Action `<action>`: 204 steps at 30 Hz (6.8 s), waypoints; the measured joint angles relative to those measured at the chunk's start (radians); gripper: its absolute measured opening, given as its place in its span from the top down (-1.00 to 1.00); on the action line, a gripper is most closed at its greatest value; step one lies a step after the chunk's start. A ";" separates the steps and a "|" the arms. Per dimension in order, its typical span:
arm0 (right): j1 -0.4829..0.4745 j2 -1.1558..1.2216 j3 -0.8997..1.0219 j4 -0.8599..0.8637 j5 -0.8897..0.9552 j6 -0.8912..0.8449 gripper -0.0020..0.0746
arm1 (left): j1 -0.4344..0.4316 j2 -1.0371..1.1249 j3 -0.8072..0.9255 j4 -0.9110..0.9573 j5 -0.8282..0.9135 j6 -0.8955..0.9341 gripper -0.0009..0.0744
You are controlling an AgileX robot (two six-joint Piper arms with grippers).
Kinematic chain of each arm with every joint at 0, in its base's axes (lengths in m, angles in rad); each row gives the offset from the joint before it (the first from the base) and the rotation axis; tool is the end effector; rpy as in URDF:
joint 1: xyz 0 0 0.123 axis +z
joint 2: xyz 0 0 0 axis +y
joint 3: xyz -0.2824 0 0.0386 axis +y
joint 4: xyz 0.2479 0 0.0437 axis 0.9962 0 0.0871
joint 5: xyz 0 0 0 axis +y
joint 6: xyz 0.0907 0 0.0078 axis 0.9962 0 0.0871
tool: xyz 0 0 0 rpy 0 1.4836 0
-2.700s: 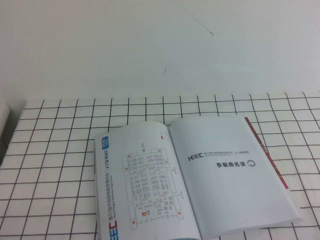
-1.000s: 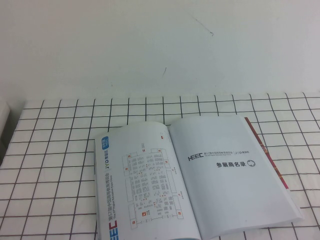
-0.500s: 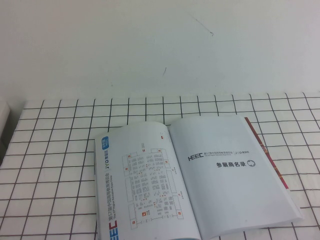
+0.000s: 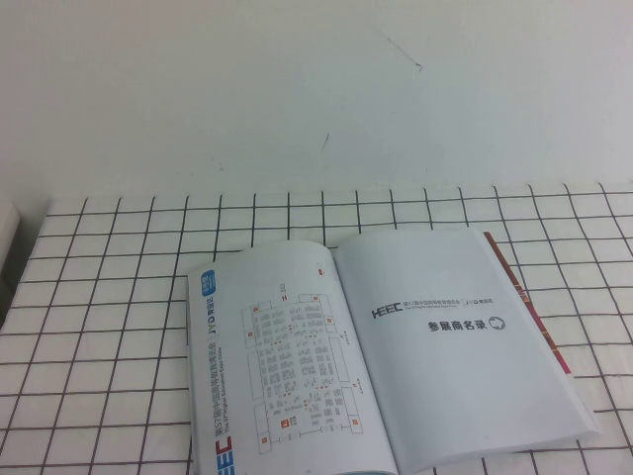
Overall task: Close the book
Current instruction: 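Close the open booklet and leave it lying on the table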
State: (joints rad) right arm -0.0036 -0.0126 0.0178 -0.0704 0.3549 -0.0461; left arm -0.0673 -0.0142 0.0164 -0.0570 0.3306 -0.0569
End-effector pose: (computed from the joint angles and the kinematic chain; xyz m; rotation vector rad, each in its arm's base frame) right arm 0.0529 -0.0024 0.1759 -0.0829 1.8422 -0.1035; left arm 0.0531 -0.0053 0.1785 -0.0264 1.8180 -0.1430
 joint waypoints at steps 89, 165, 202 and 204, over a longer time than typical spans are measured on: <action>0.000 0.266 -0.454 0.111 -0.097 -0.128 0.95 | 0.000 0.381 -0.453 0.077 -0.043 -0.066 0.99; 0.160 1.856 -0.849 1.040 0.030 -1.190 0.95 | -0.349 1.754 -0.902 -1.136 0.016 0.846 0.99; -0.004 1.298 -0.969 0.387 0.178 -0.693 0.95 | -0.407 1.185 -1.055 -1.344 0.068 1.440 0.99; -0.004 1.227 -0.987 0.385 0.180 -0.688 0.95 | -0.407 1.122 -1.055 -1.195 0.031 1.308 0.99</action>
State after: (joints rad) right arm -0.0077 1.2141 -0.9688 0.3145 0.5350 -0.7343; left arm -0.4745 1.1077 -1.0387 -1.2523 0.3613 1.2507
